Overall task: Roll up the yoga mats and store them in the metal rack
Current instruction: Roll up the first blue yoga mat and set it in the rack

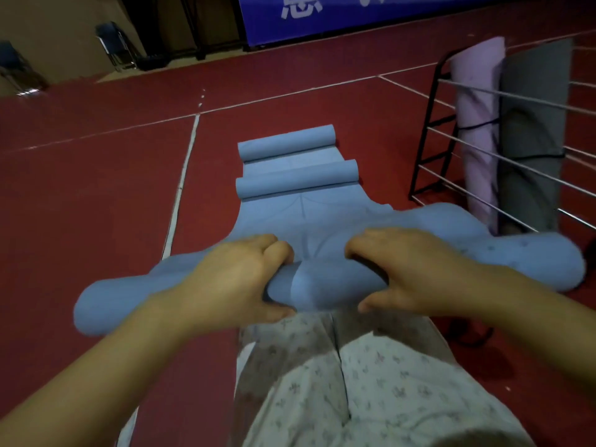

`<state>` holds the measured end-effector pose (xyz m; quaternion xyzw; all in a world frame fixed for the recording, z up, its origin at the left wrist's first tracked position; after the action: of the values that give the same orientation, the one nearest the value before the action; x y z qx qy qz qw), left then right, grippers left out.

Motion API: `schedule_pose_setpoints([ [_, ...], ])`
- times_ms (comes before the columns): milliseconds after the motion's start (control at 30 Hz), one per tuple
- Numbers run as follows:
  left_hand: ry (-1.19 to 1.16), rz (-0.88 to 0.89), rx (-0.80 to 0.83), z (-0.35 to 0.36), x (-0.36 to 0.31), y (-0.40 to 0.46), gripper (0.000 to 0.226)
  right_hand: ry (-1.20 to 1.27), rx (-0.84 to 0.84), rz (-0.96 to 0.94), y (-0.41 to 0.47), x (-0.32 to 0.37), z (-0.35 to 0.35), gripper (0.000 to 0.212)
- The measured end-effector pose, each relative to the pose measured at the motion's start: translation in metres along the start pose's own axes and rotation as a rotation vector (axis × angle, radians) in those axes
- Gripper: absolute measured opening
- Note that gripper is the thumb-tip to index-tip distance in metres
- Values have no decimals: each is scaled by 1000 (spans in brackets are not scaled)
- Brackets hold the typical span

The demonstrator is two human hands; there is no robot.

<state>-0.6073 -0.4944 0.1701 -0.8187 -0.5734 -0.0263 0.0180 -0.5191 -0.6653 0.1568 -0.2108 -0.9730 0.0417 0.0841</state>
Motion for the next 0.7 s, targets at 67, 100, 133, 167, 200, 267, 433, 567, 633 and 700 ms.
schedule_pose_setpoints([
  [67, -17, 5, 23, 17, -10, -5, 48, 39, 62, 28, -7, 1, 20, 56],
  [100, -27, -8, 43, 25, -11, -4, 48, 65, 96, 39, -7, 0, 28, 56],
  [133, -62, -39, 80, 31, -10, -3, 48, 93, 126, 49, -5, -2, 31, 55],
  [167, -113, -83, 125, 34, -8, 0, 48, 115, 159, 62, -2, -4, 33, 54],
  [200, -161, -131, 170, 34, -3, 3, 47, 126, 187, 69, 2, -7, 32, 53],
  [267, -246, -175, 252, 32, 5, 12, 46, 139, 261, 66, 12, -13, 27, 52],
  [433, -575, -222, 527, 29, 31, 38, 45, 248, 517, 46, 42, -26, 14, 49],
  [567, -743, -266, 654, 34, 49, 52, 38, 280, 654, 106, 59, -39, 8, 50],
  [633, -791, -275, 684, 37, 53, 55, 36, 248, 622, 149, 56, -37, 6, 59],
  [700, -818, -277, 697, 38, 56, 58, 36, 173, 437, 155, 44, -25, 3, 68],
])
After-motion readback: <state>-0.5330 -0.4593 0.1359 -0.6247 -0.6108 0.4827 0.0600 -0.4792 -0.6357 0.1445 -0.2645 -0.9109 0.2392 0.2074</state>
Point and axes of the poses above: each hand's wrist, its own y-axis towards the middle knuckle, its own z-axis out of the palm, x = y × z, the point moved 5 cm from there along y, towards the middle knuckle, and after that the axes turned 14 degrees about x, right-handed, at the moved point
